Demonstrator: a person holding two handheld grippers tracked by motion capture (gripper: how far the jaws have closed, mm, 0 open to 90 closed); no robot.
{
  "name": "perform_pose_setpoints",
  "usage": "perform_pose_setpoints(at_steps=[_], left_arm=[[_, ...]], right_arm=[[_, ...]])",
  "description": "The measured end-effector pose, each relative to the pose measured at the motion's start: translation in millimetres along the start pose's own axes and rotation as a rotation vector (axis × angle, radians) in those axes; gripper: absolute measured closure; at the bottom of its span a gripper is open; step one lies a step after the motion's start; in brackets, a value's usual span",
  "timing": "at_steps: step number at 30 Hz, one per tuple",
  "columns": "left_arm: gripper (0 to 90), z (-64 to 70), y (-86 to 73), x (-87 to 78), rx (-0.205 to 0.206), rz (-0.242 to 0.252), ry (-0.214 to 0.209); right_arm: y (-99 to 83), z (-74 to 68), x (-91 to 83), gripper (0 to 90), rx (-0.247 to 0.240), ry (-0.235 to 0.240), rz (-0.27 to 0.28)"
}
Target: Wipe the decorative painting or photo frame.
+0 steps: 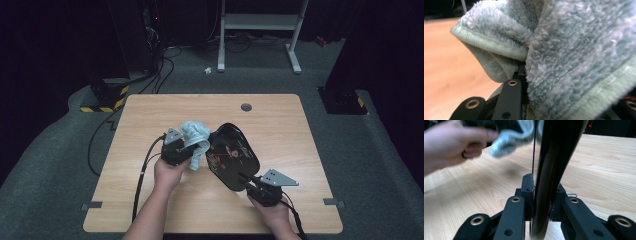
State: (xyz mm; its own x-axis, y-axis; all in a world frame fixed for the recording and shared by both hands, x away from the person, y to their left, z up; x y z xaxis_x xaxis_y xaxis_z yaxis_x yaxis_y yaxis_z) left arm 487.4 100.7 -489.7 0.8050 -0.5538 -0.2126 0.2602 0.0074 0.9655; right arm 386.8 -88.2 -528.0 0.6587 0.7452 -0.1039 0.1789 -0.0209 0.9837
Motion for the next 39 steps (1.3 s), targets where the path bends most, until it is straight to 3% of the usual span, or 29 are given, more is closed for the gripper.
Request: perform_pose_setpoints(at_steps=[8, 12, 19, 25, 33, 39], left_arm=[[71.8, 37.7, 58.5, -0.1, 0.062, 0.102, -0.082], [71.8, 44.2, 63.5, 3.2, 0.073, 0.106, -0.092], [71.9, 30.7, 38.6, 6.5, 0.034, 0.074, -0.075], [71.9, 14.7, 9.6, 4.0, 0.014, 0.018, -0.046], [71.9, -0.1, -38.4, 4.0, -0.009, -0.080, -0.024], [71.8, -1.8, -70.6, 5.8, -0.014, -0.159, -0.040]], right_arm=[[0.1, 0.1, 0.1, 77.5, -0.004, 0.000, 0.001], [-0.2, 0.7, -0.5, 77.5, -0.005, -0.003, -0.001], [0.1, 0.2, 0.0, 77.5, -0.006, -0.002, -0.001], [0.2, 0.0, 0.4, 77.5, -0.008, -0.001, -0.001], [0.4, -0.3, 0.8, 77.5, -0.010, -0.002, 0.001], [0.3, -0.2, 0.7, 77.5, -0.011, -0.001, 0.003]])
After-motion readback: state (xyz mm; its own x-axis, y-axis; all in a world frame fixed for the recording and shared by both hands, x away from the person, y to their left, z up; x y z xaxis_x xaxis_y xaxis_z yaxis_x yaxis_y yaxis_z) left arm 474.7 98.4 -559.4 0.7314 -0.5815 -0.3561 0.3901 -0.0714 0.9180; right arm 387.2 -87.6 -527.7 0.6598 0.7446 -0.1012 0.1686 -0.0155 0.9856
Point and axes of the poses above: each handheld gripper's, and its own axes: x roughly forward along the jaws, y roughly out of its top, z roughly to its right, the point moved 10 cm from there along x, roughly forward along the jaws, and after that the axes turned 14 degrees about z, right-handed, at the moved point
